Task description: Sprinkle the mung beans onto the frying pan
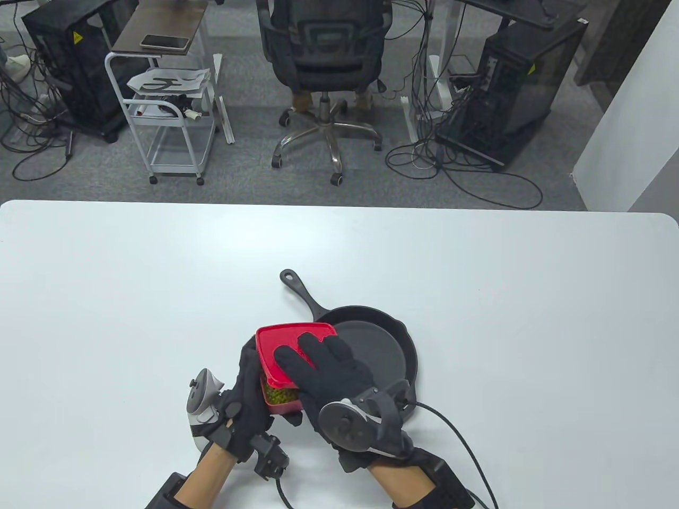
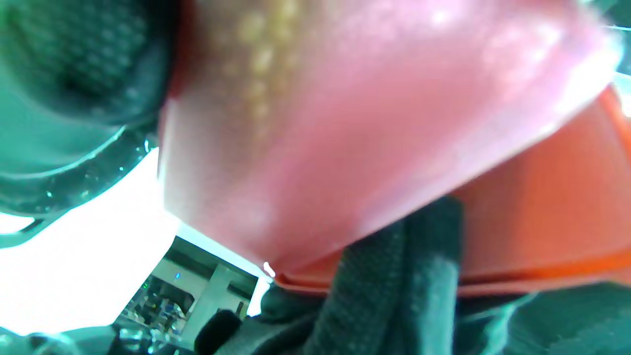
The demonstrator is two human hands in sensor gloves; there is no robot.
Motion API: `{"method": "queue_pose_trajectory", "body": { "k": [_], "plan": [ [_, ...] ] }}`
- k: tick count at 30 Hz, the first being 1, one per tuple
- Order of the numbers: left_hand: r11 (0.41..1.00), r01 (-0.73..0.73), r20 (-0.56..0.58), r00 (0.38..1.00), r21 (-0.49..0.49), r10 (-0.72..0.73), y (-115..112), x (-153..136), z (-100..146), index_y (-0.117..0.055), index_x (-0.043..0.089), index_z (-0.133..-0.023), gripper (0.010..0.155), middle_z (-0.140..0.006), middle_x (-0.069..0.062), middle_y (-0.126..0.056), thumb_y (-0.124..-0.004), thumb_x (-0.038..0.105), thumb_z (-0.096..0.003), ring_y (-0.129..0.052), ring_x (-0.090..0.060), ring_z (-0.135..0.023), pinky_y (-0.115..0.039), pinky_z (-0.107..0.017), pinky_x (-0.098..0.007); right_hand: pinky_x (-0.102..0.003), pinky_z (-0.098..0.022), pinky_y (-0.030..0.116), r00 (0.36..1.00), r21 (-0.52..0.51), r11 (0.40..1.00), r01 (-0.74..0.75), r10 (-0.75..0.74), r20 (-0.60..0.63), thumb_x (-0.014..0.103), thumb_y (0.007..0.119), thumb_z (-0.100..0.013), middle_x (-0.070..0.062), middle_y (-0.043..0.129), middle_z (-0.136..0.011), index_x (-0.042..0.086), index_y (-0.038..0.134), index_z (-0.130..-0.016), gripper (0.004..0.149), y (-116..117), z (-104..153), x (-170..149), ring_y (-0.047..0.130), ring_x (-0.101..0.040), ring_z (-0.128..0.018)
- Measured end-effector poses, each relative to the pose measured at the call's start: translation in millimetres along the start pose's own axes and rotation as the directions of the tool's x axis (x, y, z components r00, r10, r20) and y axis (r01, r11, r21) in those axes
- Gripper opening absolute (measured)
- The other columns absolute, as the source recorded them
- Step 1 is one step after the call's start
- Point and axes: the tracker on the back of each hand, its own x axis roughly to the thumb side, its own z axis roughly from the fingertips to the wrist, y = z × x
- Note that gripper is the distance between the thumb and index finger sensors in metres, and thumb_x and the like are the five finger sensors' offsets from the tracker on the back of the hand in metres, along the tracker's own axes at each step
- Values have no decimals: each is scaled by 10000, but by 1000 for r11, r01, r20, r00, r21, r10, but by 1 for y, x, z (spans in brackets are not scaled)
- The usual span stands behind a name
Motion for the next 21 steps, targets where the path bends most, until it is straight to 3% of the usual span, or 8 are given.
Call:
{"method": "queue_pose_trajectory", "body": {
  "k": [7,11,17,21],
  "plan": [
    [1000,20,-6,1000,2,-20,4,1,-1,-275,486,-1066,765,-1084,-124,-469,-597,802,-449,-907,-402,-652,-951,-228,-416,-611,-536,744,998,3,999,42,-42,-36,386,680,-590,-102,627,-1172,428,574,-1076,499,-16,-4,-6,603,-480,-984],
    [1000,27,-17,1000,14,-27,10,2,-2,-303,492,-1070,762,-1077,-125,-499,-611,802,-446,-912,-404,-640,-947,-217,-422,-624,-566,716,995,8,1000,-30,31,-95,379,674,-589,-117,580,-1192,416,560,-1082,507,-33,-5,-27,567,-483,-1002],
    [998,20,-10,1000,51,-20,23,8,-4,-337,491,-1078,762,-1075,-128,-527,-630,801,-447,-921,-404,-629,-945,-209,-428,-634,-600,683,943,64,982,-178,189,-272,375,672,-586,-130,542,-1205,393,557,-1087,514,-56,11,-104,534,-488,-1018],
    [998,10,0,1000,66,-10,29,12,-5,-346,488,-1080,763,-1072,-126,-538,-630,803,-446,-926,-400,-624,-946,-205,-426,-639,-608,673,868,148,955,-256,294,-401,372,673,-585,-142,524,-1208,384,553,-1090,519,-62,33,-161,523,-490,-1022]
  ]
}}
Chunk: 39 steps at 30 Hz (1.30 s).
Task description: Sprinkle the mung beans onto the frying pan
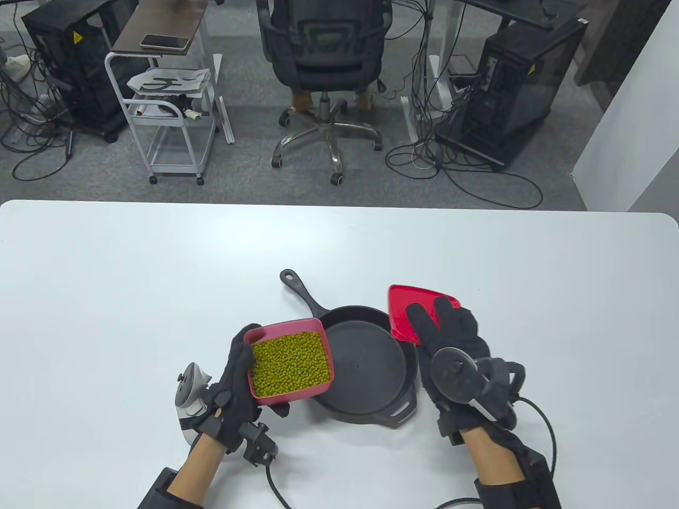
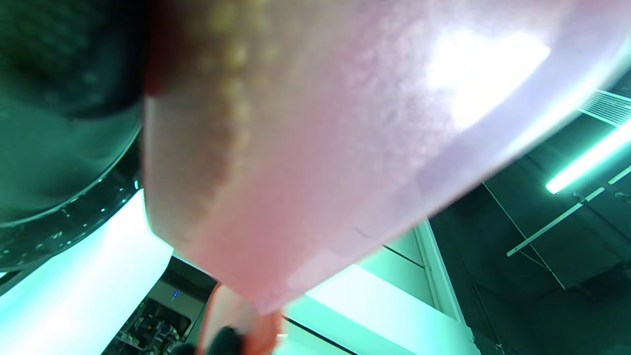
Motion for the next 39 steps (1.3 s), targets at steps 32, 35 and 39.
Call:
{"method": "queue_pose_trajectory", "body": {
  "k": [32,35,39],
  "plan": [
    [998,17,-40,999,59,-14,12,5,0,-334,464,-1082,774,-1074,-133,-530,-629,796,-449,-918,-404,-630,-941,-212,-435,-637,-672,620,927,629,763,-148,329,-180,444,743,-555,-210,407,-1204,301,370,-1136,705,90,14,-109,464,-506,-1044],
    [998,17,-45,999,62,-14,12,5,0,-332,461,-1083,775,-1074,-134,-529,-629,796,-450,-917,-405,-630,-941,-214,-435,-644,-682,602,927,676,724,-140,335,-167,475,750,-551,-212,351,-1213,295,330,-1142,747,95,15,-109,432,-510,-1055],
    [998,19,-53,998,65,-16,13,5,0,-333,458,-1081,774,-1074,-135,-527,-630,794,-450,-917,-406,-631,-940,-215,-437,-666,-693,569,931,724,684,-88,315,-184,525,685,-562,-244,274,-1221,270,311,-1153,745,97,14,-106,376,-531,-1066]
  ]
}}
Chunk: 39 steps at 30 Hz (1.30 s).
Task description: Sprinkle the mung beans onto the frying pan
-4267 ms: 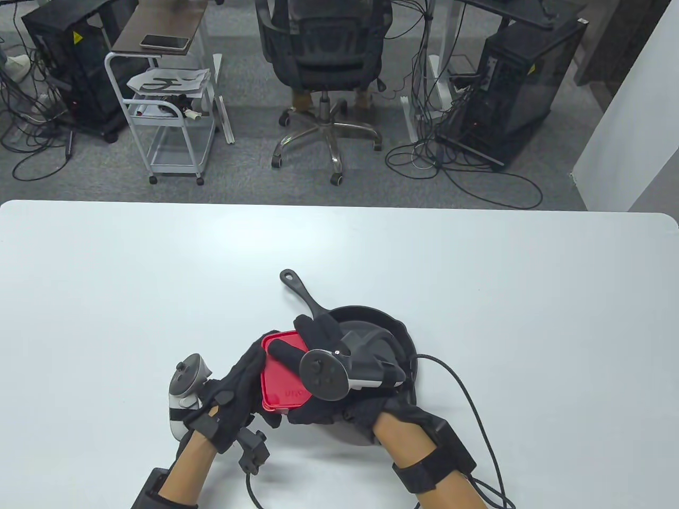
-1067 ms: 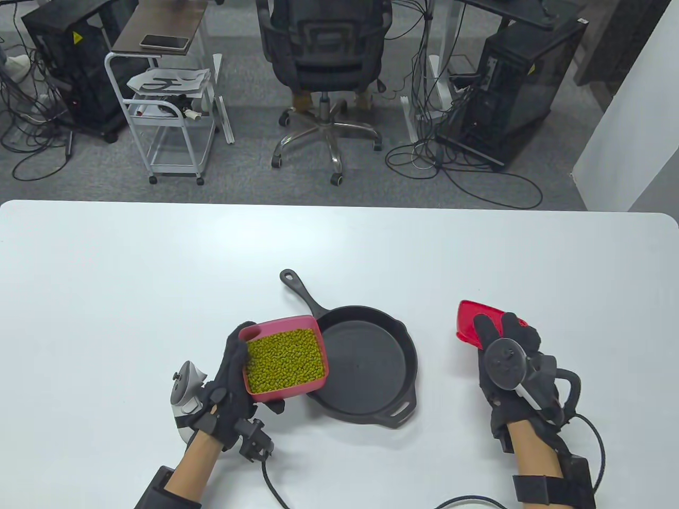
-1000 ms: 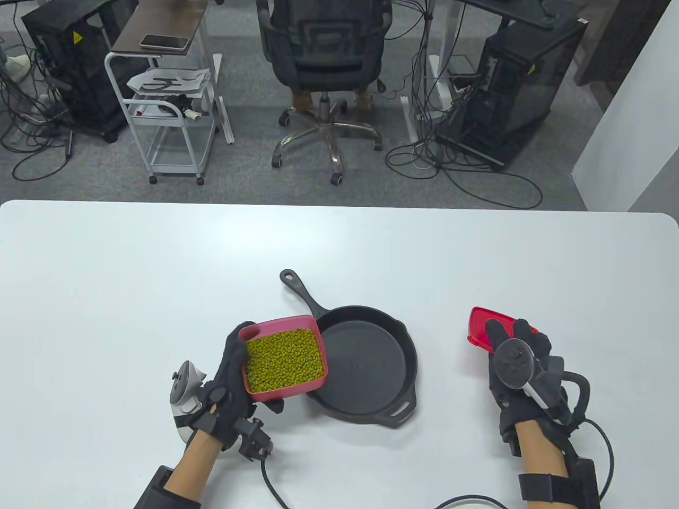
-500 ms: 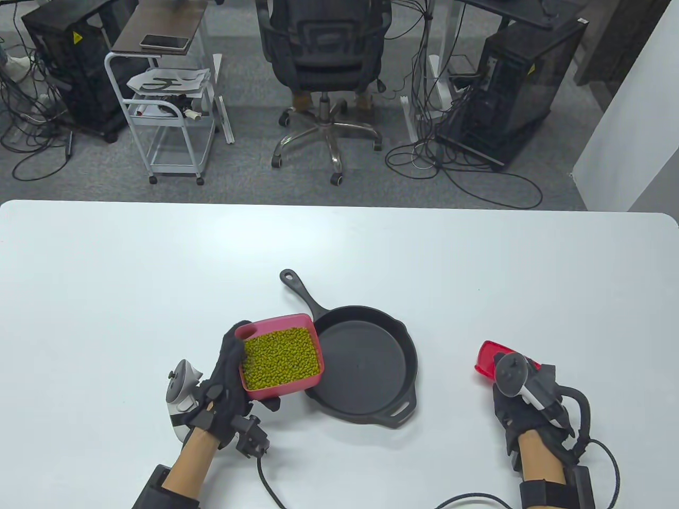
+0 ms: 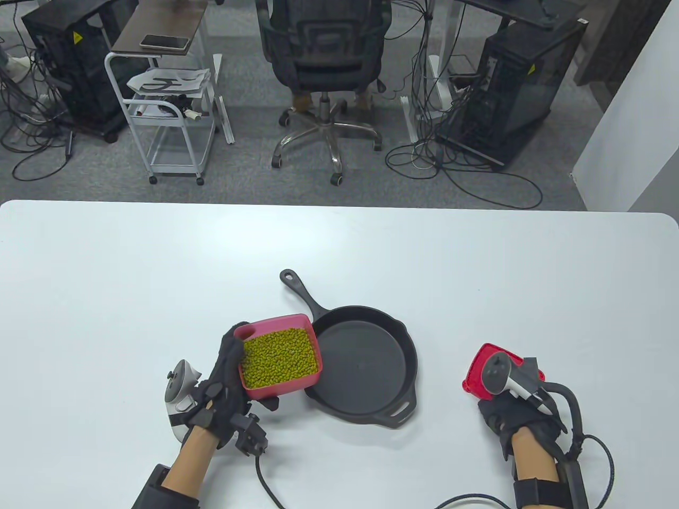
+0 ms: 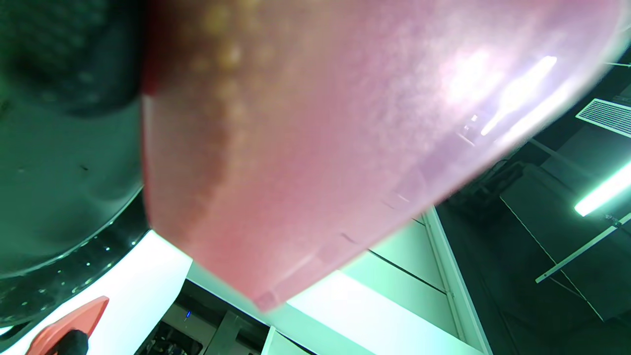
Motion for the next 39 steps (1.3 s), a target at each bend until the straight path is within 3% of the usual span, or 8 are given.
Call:
{"method": "queue_pose_trajectory", "body": {
  "k": [7,12,18,25,30,34,36,39],
  "plan": [
    [1000,23,-15,1000,0,-23,2,-1,-1,-316,443,-1080,784,-1077,-135,-515,-636,790,-453,-910,-411,-639,-938,-222,-442,-665,-689,570,998,-35,997,67,-67,-3,570,658,-552,-222,310,-1228,287,370,-1151,723,-11,1,-3,418,-523,-1064],
    [998,53,-34,998,13,-53,3,-1,-1,-351,459,-1079,775,-1078,-132,-535,-670,782,-450,-913,-416,-639,-936,-220,-456,-665,-687,568,989,-137,983,119,-106,101,537,688,-556,-222,371,-1220,263,450,-1142,690,-41,17,17,448,-525,-1052],
    [997,77,-46,996,13,-76,4,-3,-3,-341,455,-1079,778,-1081,-134,-525,-675,776,-453,-909,-420,-646,-934,-226,-461,-628,-659,641,893,-236,927,292,-176,415,489,746,-553,-195,566,-1174,241,560,-1108,635,-89,57,87,605,-506,-998],
    [994,106,-57,993,16,-105,4,-5,-4,-337,449,-1079,781,-1081,-138,-519,-679,770,-454,-905,-423,-649,-932,-231,-465,-591,-637,690,692,-193,898,397,-155,705,422,824,-540,-163,660,-1131,242,634,-1070,591,-121,106,189,686,-481,-955],
    [992,129,-65,990,13,-128,2,-7,-4,-341,450,-1078,778,-1081,-139,-520,-679,769,-454,-907,-422,-648,-932,-227,-464,-569,-627,715,595,-112,920,376,-147,790,389,853,-533,-154,691,-1113,245,673,-1046,563,-125,124,248,719,-472,-935],
    [991,135,-63,989,10,-135,0,-7,-4,-339,448,-1078,778,-1080,-138,-520,-675,769,-455,-907,-421,-647,-932,-227,-463,-563,-630,718,622,-97,957,272,-98,777,378,861,-530,-154,701,-1107,236,722,-1017,526,-115,119,281,721,-470,-934],
    [991,133,-49,990,8,-133,-1,-7,-4,-334,447,-1079,778,-1082,-138,-516,-671,770,-456,-906,-421,-649,-932,-230,-463,-565,-644,702,664,-59,979,198,-90,742,380,860,-533,-172,661,-1128,232,707,-1031,542,-107,110,293,689,-482,-952],
    [989,148,-51,988,9,-147,-3,-6,-4,-332,444,-1078,778,-1080,-139,-514,-670,768,-456,-906,-421,-650,-933,-232,-462,-542,-657,689,678,-33,987,154,-81,731,401,877,-523,-203,551,-1170,230,659,-1065,609,-97,101,302,606,-499,-985]
  ]
}}
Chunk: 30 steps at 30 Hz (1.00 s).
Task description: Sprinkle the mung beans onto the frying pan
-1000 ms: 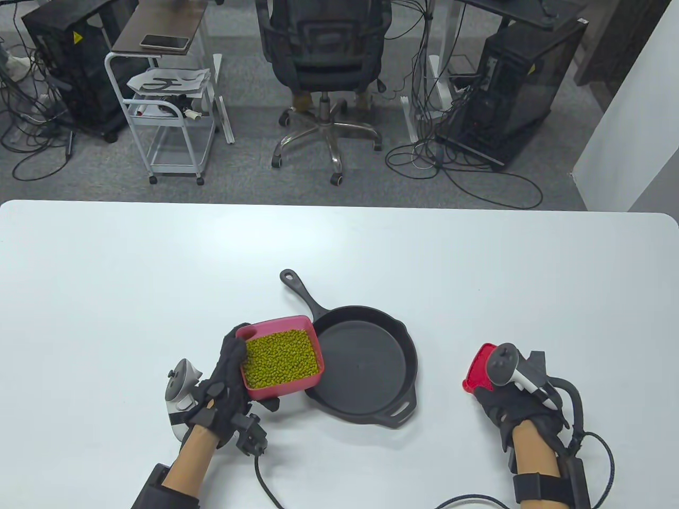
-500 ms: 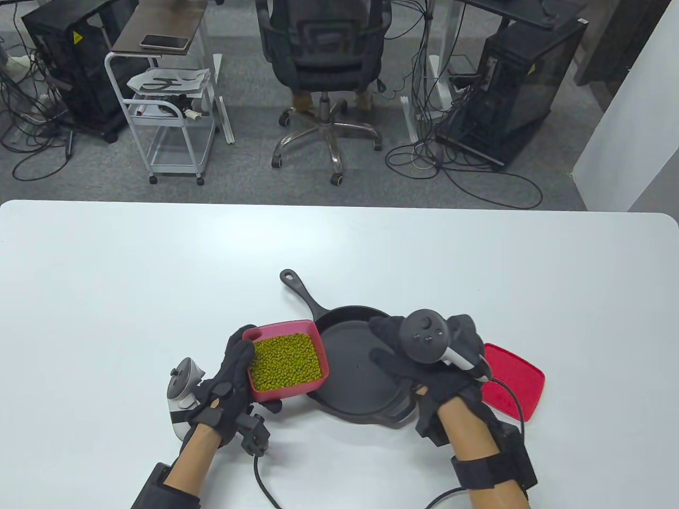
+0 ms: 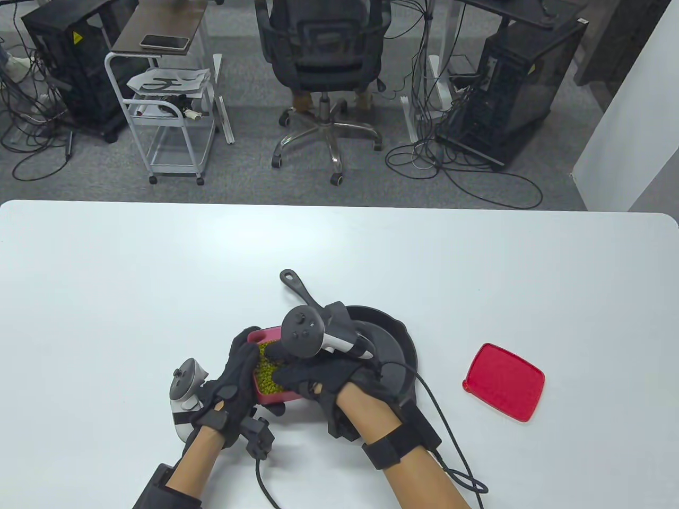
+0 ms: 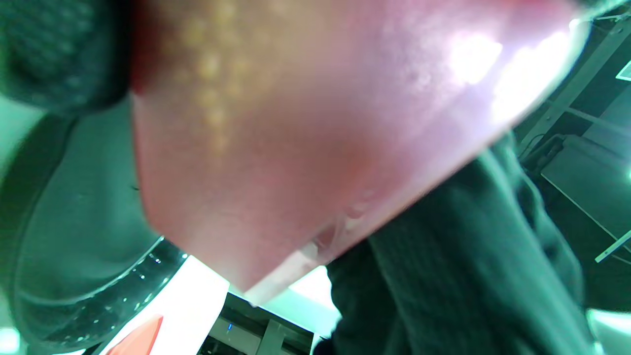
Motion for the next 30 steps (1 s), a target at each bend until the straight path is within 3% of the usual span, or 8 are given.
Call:
{"method": "queue_pose_trajectory", "body": {
  "k": [3,6,11,16,24,30],
  "plan": [
    [999,-25,-2,1000,29,25,-1,-3,1,-320,434,-1077,781,-1079,-149,-497,-671,758,-460,-901,-425,-649,-934,-229,-460,-529,-646,711,998,25,998,-52,53,-20,435,895,-504,-188,517,-1174,238,597,-1097,693,6,-10,1,576,-501,-994],
    [998,-14,9,1000,61,14,1,-5,1,-328,429,-1077,777,-1072,-152,-507,-667,759,-460,-905,-422,-630,-933,-206,-454,-525,-624,739,999,101,995,-11,16,-42,424,910,-499,-191,456,-1188,242,544,-1117,741,8,-19,1,538,-509,-998],
    [997,-26,16,1000,73,25,1,-6,0,-312,424,-1076,777,-1071,-152,-496,-655,757,-463,-901,-421,-635,-935,-209,-452,-495,-588,781,998,124,992,16,-9,-57,383,957,-476,-208,464,-1176,238,533,-1111,777,6,-28,1,539,-537,-970],
    [997,-12,-1,1000,78,12,0,-8,-2,-312,422,-1075,777,-1073,-152,-494,-652,755,-462,-901,-423,-635,-933,-208,-456,-431,-540,821,997,149,988,38,-27,-76,325,963,-478,-228,507,-1136,232,562,-1079,728,12,-36,0,640,-524,-903],
    [997,-16,-14,1000,76,17,1,-12,-2,-309,423,-1074,776,-1076,-155,-484,-653,753,-462,-896,-427,-643,-932,-216,-459,-319,-350,904,993,30,999,12,-9,-116,210,953,-473,-163,741,-993,260,743,-930,505,19,-44,-1,865,-438,-692],
    [997,-23,-9,1000,79,24,-3,-12,-3,-308,419,-1074,782,-1071,-164,-496,-649,757,-457,-905,-421,-639,-936,-217,-453,-300,-301,906,991,-2,1000,13,-14,-130,152,929,-476,-124,798,-940,285,804,-845,412,15,-43,-5,905,-427,-619]
  ]
}}
